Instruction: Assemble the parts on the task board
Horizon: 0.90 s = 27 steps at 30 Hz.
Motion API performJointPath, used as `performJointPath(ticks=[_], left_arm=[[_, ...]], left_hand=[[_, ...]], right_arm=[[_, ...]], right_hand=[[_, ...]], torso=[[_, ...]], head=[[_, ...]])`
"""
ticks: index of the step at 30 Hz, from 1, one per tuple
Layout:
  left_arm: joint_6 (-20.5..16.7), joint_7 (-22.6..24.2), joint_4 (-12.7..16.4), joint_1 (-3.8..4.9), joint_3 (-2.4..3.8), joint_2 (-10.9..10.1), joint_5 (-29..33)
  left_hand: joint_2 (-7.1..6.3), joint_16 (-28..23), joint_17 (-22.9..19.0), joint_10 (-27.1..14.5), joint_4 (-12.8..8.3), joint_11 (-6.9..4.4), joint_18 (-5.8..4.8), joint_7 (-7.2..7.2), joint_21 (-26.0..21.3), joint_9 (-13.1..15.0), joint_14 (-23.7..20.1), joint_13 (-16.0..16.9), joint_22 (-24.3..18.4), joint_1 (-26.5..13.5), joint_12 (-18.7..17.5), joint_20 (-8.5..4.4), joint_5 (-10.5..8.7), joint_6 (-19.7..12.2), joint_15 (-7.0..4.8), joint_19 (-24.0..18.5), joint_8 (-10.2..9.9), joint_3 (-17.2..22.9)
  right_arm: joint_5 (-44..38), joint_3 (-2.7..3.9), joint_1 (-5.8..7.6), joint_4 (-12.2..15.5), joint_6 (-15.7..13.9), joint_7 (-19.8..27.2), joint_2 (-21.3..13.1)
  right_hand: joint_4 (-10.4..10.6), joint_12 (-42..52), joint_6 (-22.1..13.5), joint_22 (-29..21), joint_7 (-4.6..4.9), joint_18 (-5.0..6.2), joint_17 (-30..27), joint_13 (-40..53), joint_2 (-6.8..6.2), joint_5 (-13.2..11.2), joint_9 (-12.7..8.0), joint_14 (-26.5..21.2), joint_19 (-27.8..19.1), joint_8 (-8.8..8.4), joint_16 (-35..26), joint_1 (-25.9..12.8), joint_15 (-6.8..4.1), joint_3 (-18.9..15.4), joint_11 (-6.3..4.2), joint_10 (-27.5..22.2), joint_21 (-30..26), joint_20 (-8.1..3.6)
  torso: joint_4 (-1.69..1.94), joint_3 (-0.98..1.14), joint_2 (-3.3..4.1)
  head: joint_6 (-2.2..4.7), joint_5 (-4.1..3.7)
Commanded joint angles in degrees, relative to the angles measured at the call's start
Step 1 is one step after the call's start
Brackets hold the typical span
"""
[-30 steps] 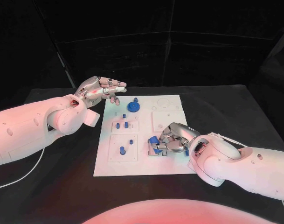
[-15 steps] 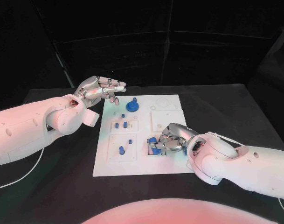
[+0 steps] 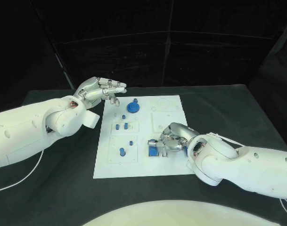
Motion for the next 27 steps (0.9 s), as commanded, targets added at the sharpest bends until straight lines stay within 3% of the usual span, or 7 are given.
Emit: performJointPath(ticks=[1,6,12,21,27], left_arm=[[0.6,0.0,0.0,0.09,0.05,0.0,0.2],[0.7,-0.1,0.0,0.09,0.05,0.1,0.2],[0.8,-0.1,-0.1,0.09,0.05,0.0,0.2],[0.8,-0.1,-0.2,0.09,0.05,0.0,0.2],[0.8,-0.1,-0.2,0.09,0.05,0.0,0.2]], left_hand=[[0.24,0.3,-0.1,-0.4,0.2,0.04,0.33,-0.03,-0.4,0.0,-0.5,-0.1,-0.1,-0.1,0.3,0.33,-0.06,-0.4,0.03,-0.1,0.2,-0.3],[0.24,0.3,-0.1,-0.4,0.2,0.04,0.33,-0.03,-0.4,0.0,-0.5,-0.1,-0.1,-0.1,0.3,0.33,-0.06,-0.4,0.03,-0.1,0.2,-0.3],[0.24,0.3,-0.1,-0.4,0.2,0.04,0.33,-0.03,-0.4,0.0,-0.5,-0.1,-0.1,-0.1,0.3,0.33,-0.06,-0.4,0.03,-0.1,0.2,-0.3],[0.36,0.4,-0.1,-0.5,0.2,0.04,0.34,-0.03,-0.4,0.0,-0.6,-0.1,-0.1,0.0,0.3,0.33,-0.05,-0.4,0.03,-0.1,0.2,-0.3],[0.49,0.4,-0.1,-0.6,0.2,0.04,0.34,-0.03,-0.4,0.0,-0.6,-0.1,-0.1,0.0,0.4,0.33,-0.05,-0.4,0.03,-0.1,0.2,-0.2]], right_arm=[[1.6,0.02,0.08,0.4,-1.9,4.1,-0.2],[2.2,0.02,0.08,0.8,-1.6,7.4,-0.6],[0.6,0.02,0.08,1.2,0.0,8.7,-1.2],[-0.2,0.02,0.08,1.7,-0.4,9.6,-1.7],[-0.3,0.02,0.08,1.4,-0.5,9.2,-1.6]], right_hand=[[-0.9,0.6,-0.2,0.4,-0.14,-0.03,7.5,1.2,0.81,2.1,0.6,4.5,0.0,0.84,0.0,4.0,0.31,1.3,-0.19,0.5,0.0,-0.02],[-3.8,1.7,-0.3,1.1,-0.38,-0.14,7.9,2.7,0.19,4.2,1.4,4.6,0.4,1.80,0.1,10.6,0.07,2.0,-0.41,1.3,0.3,-0.22],[-7.9,3.0,0.2,1.7,-0.78,-0.24,8.2,4.4,0.22,2.2,2.2,4.7,0.7,2.96,0.2,17.2,-0.24,3.2,-0.80,2.3,0.6,-0.48],[-7.8,3.7,0.4,2.2,-0.84,-0.36,8.5,5.3,0.62,1.6,2.5,4.7,1.0,3.36,0.3,16.9,-0.28,3.1,-0.84,3.0,0.8,-0.55],[-7.8,3.9,0.6,2.5,-0.96,-0.41,8.6,5.6,0.87,1.6,2.6,4.8,1.2,3.54,0.4,16.9,-0.32,3.2,-0.93,3.2,1.0,-0.58]], torso=[[-0.03,-0.01,-0.01],[-0.05,0.02,-0.04],[0.00,0.03,-0.01],[-0.09,0.02,-0.04],[0.03,0.00,-0.01]], head=[[-0.07,0.09],[-0.12,0.00],[-0.16,-0.03],[-0.15,0.04],[-0.13,-0.05]])
